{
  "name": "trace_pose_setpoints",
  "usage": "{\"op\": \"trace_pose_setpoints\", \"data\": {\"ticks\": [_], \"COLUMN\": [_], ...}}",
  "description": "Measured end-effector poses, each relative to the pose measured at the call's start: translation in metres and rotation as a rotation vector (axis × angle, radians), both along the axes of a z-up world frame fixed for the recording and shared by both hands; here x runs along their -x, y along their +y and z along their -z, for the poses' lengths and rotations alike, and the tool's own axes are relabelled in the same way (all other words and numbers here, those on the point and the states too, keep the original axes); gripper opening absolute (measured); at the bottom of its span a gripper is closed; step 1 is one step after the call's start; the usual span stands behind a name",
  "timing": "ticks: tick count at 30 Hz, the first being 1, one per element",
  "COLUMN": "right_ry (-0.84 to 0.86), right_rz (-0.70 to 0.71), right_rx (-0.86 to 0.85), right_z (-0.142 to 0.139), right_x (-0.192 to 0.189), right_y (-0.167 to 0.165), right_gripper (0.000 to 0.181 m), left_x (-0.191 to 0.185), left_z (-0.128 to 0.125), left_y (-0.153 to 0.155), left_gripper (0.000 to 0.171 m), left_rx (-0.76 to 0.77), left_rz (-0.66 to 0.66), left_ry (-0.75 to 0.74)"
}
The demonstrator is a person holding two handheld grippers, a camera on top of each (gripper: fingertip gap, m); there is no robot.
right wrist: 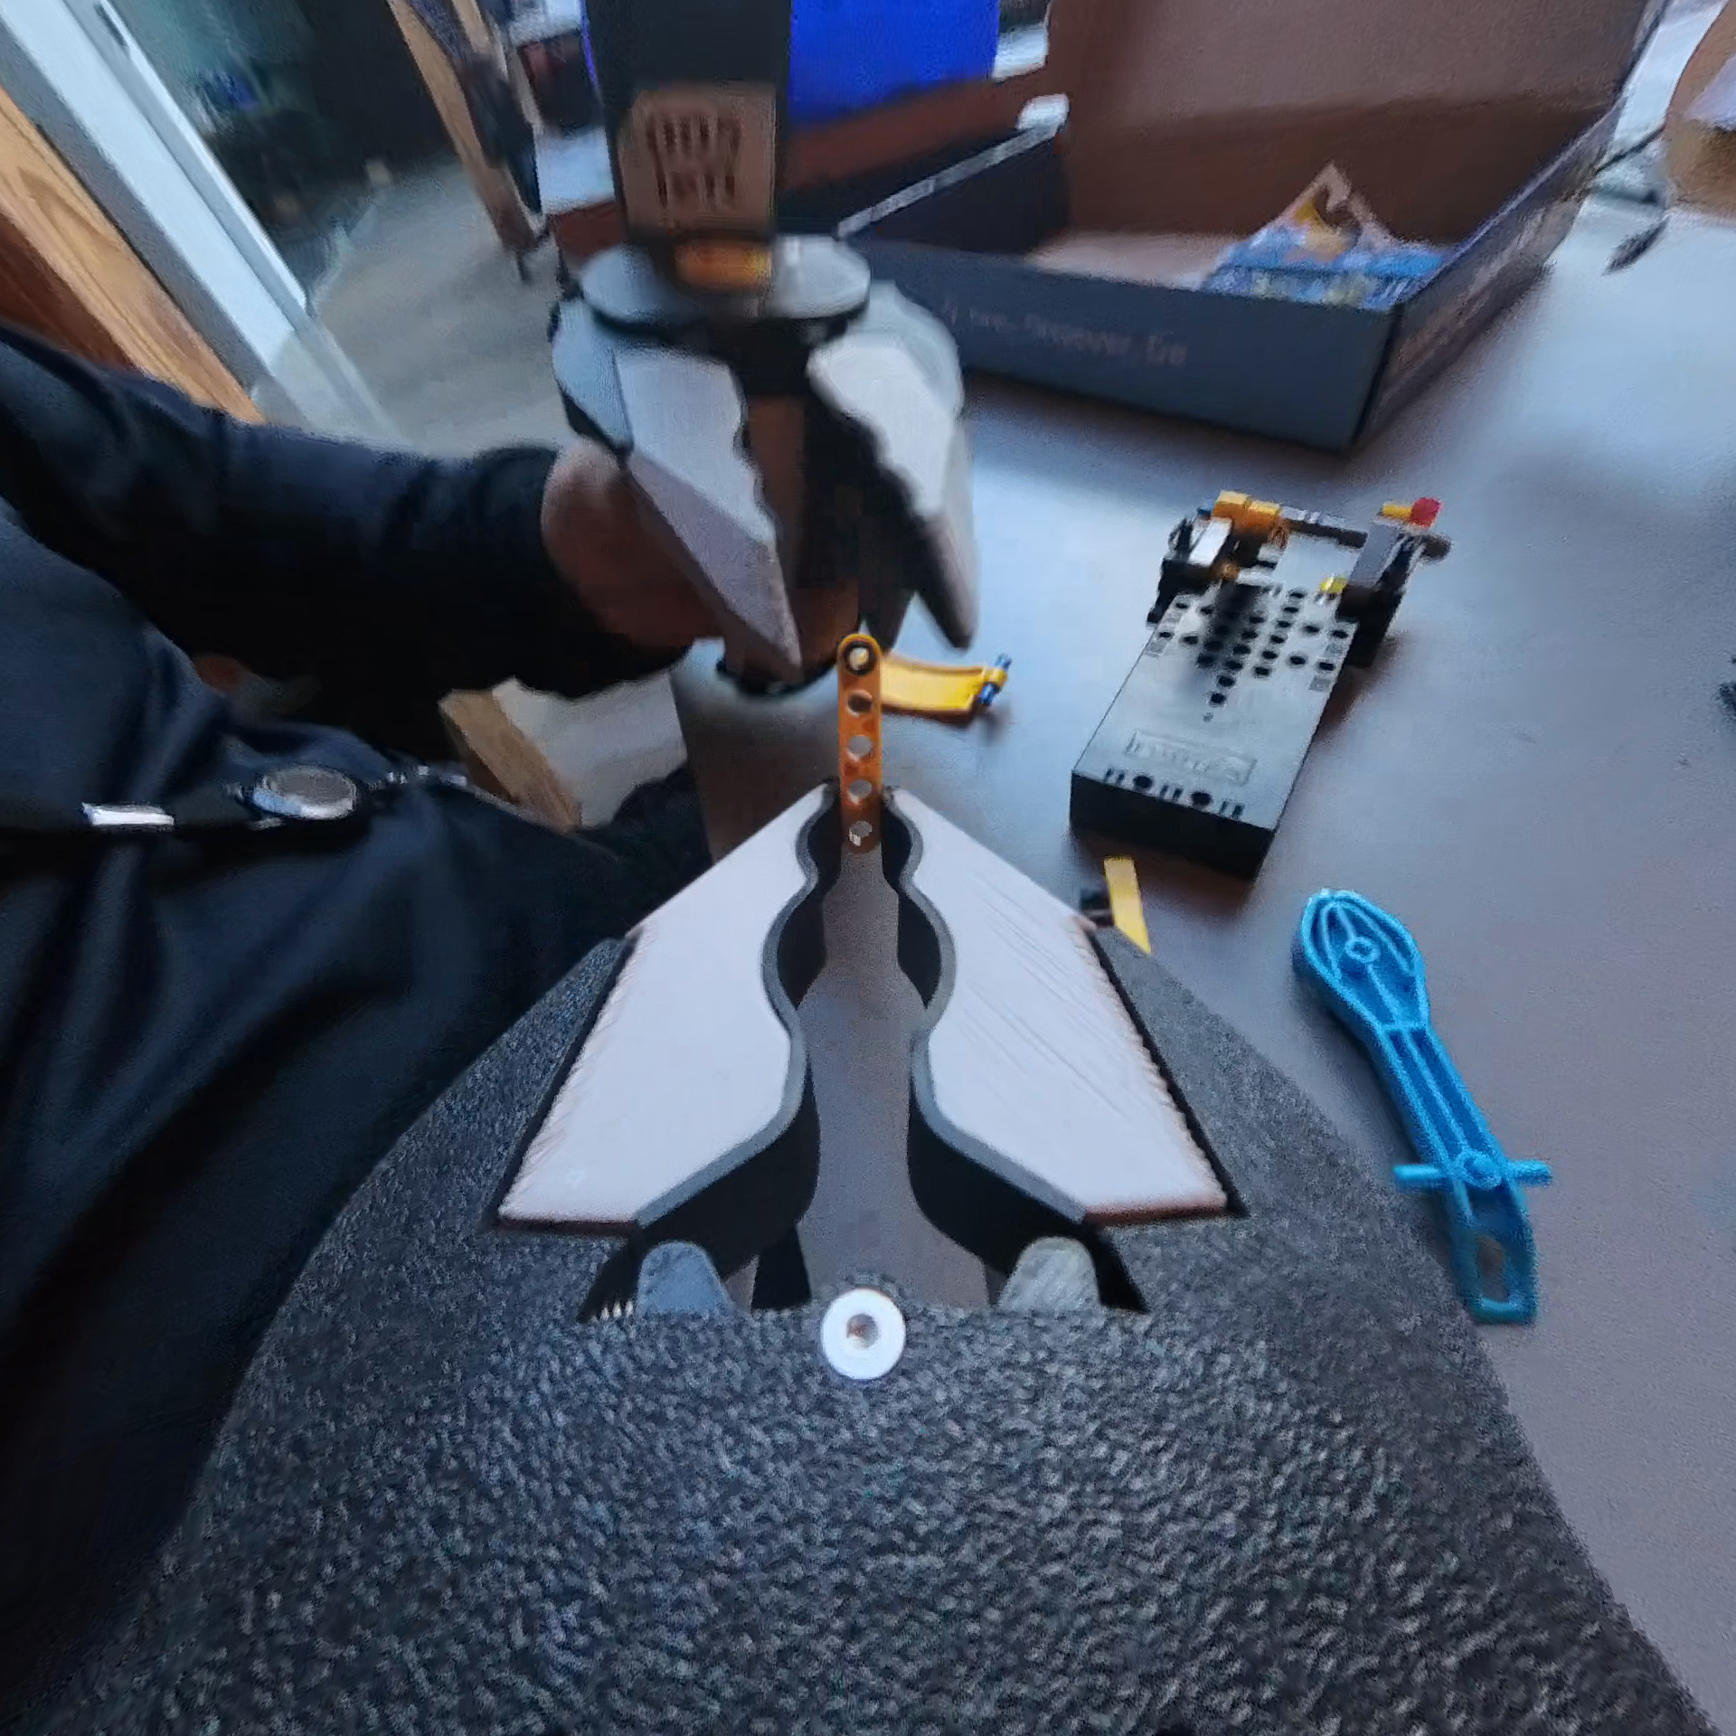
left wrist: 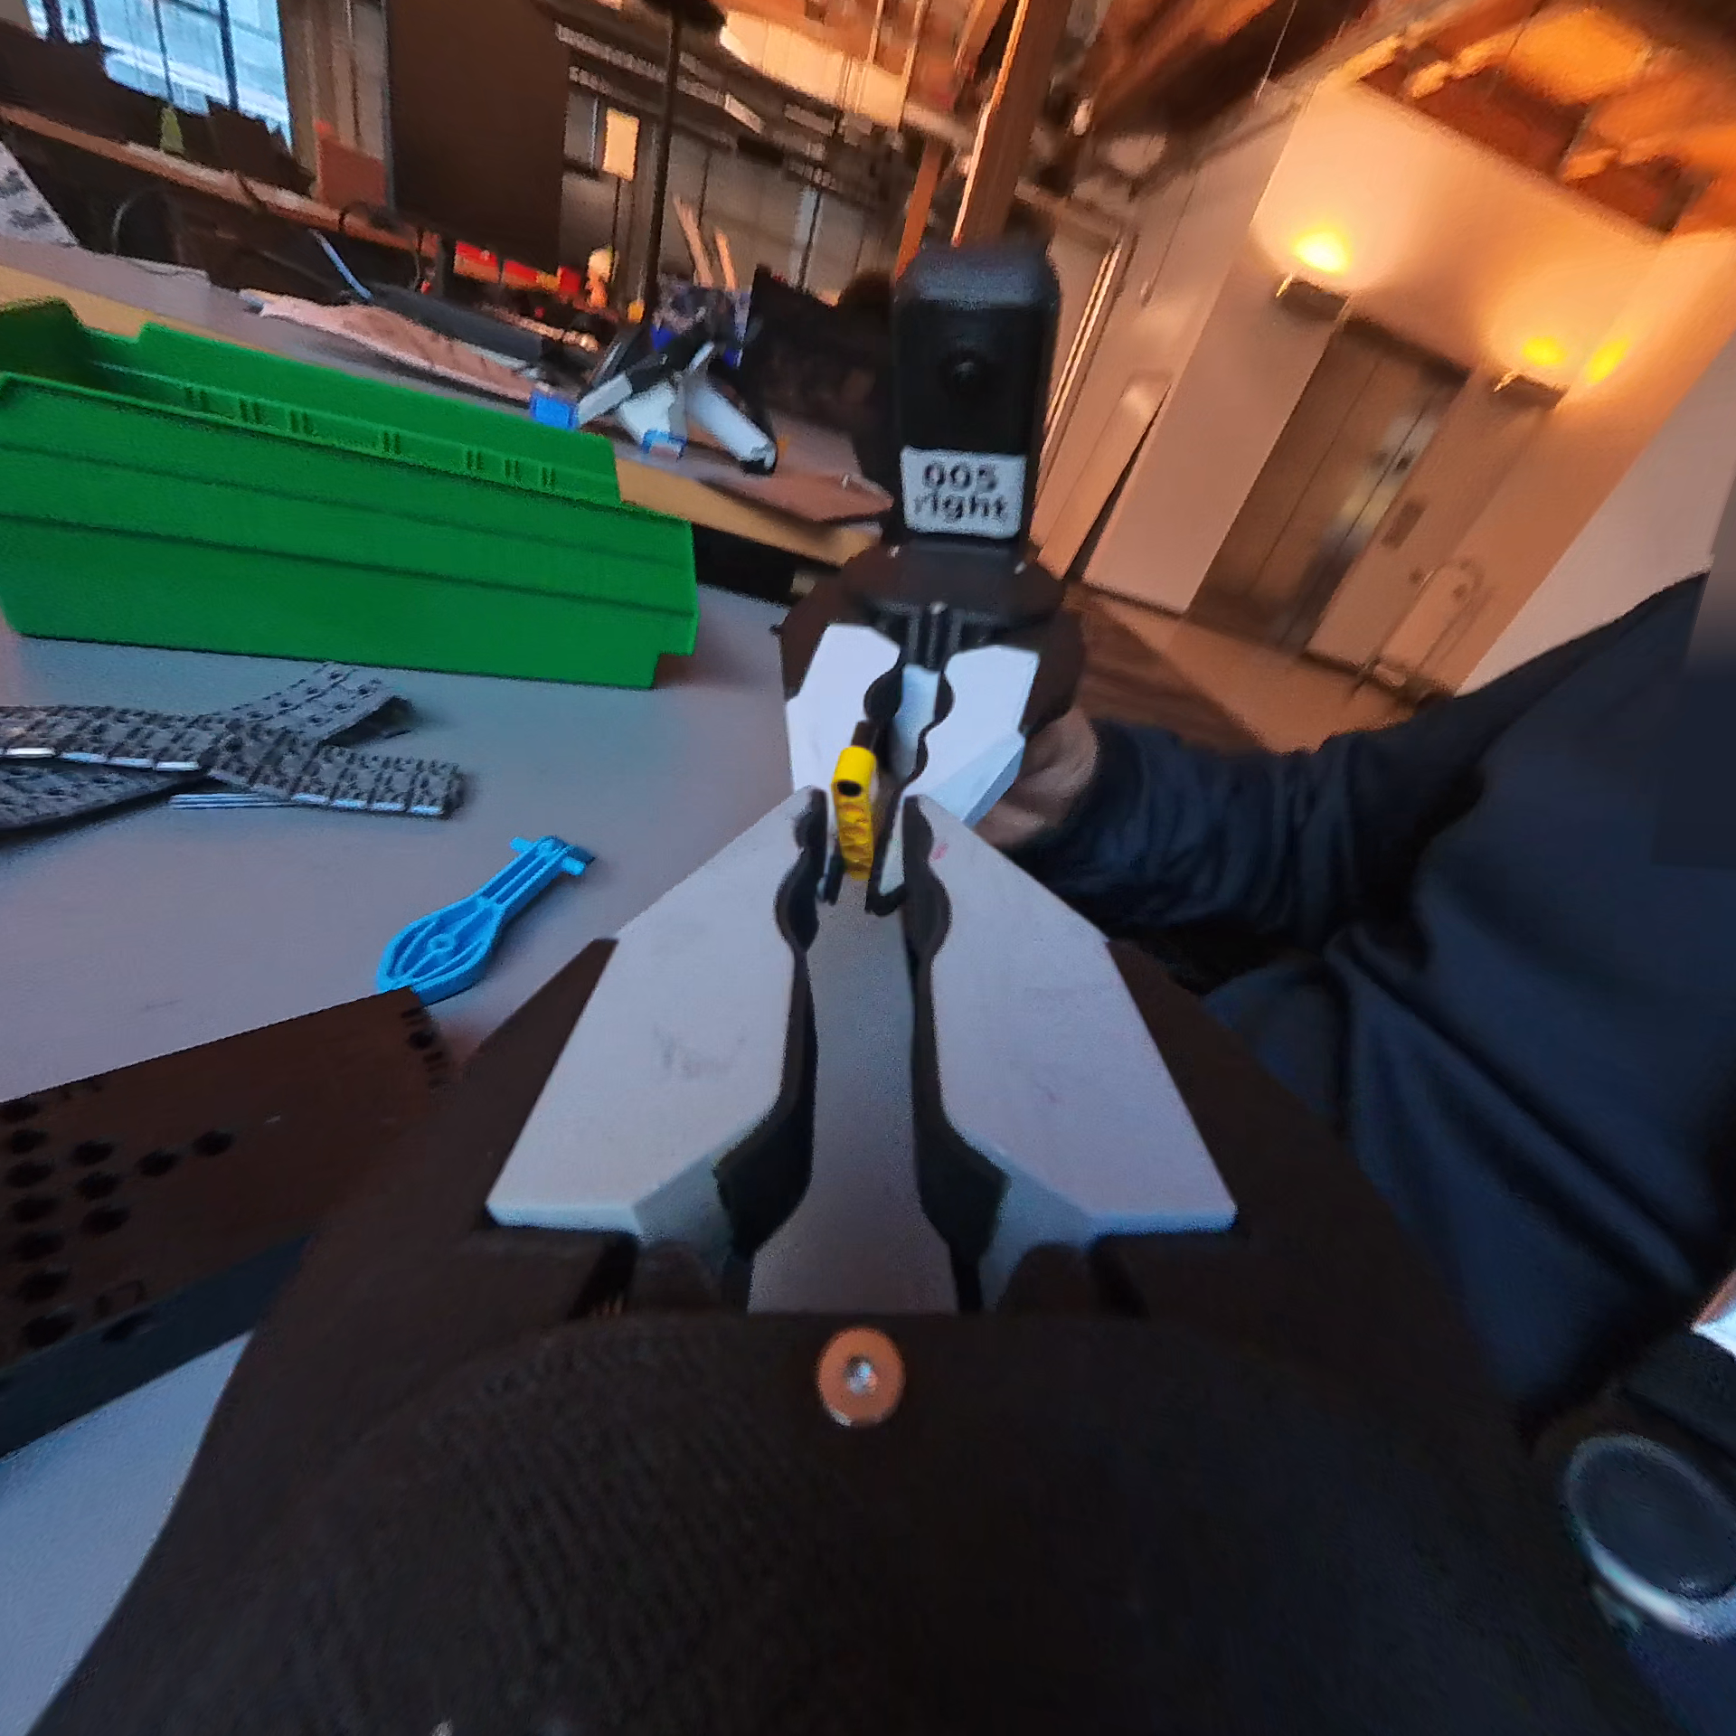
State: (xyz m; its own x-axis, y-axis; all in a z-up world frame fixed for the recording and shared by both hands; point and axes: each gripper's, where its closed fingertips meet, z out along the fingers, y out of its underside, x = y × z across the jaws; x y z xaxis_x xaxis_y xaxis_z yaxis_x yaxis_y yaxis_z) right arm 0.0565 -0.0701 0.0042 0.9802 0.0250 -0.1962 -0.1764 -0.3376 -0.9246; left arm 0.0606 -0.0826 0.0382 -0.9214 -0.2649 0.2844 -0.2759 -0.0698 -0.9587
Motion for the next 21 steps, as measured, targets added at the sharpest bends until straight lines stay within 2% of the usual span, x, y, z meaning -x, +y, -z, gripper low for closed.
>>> {"op": "trace_pose_setpoints", "data": {"ticks": [3,8,14,16,18,21], "right_ry": [0.026,0.026,-0.061,-0.025,0.026,0.095], "right_rz": [-0.021,-0.04,-0.041,-0.036,-0.02,-0.009], "right_rx": [0.047,0.15,0.223,0.174,0.055,-0.158], "right_z": [0.009,0.031,0.042,0.036,0.018,-0.017], "right_x": [0.002,0.006,0.008,0.007,0.001,-0.006], "right_y": [-0.001,0.0,0.001,0.002,0.002,-0.004], "right_gripper": [0.005,0.005,0.005,0.005,0.007,0.008], "left_x": [-0.008,0.003,0.007,0.007,0.004,-0.004], "left_z": [0.009,0.028,0.051,0.052,0.045,0.02], "left_y": [0.012,0.012,0.007,0.008,0.009,0.013], "left_gripper": [0.029,0.029,0.008,0.007,0.007,0.007], "left_rx": [-0.157,-0.367,-0.481,-0.488,-0.446,-0.23], "left_rz": [-0.043,0.042,0.057,0.058,0.034,-0.005], "left_ry": [-0.039,-0.035,-0.046,-0.041,-0.033,0.028]}}
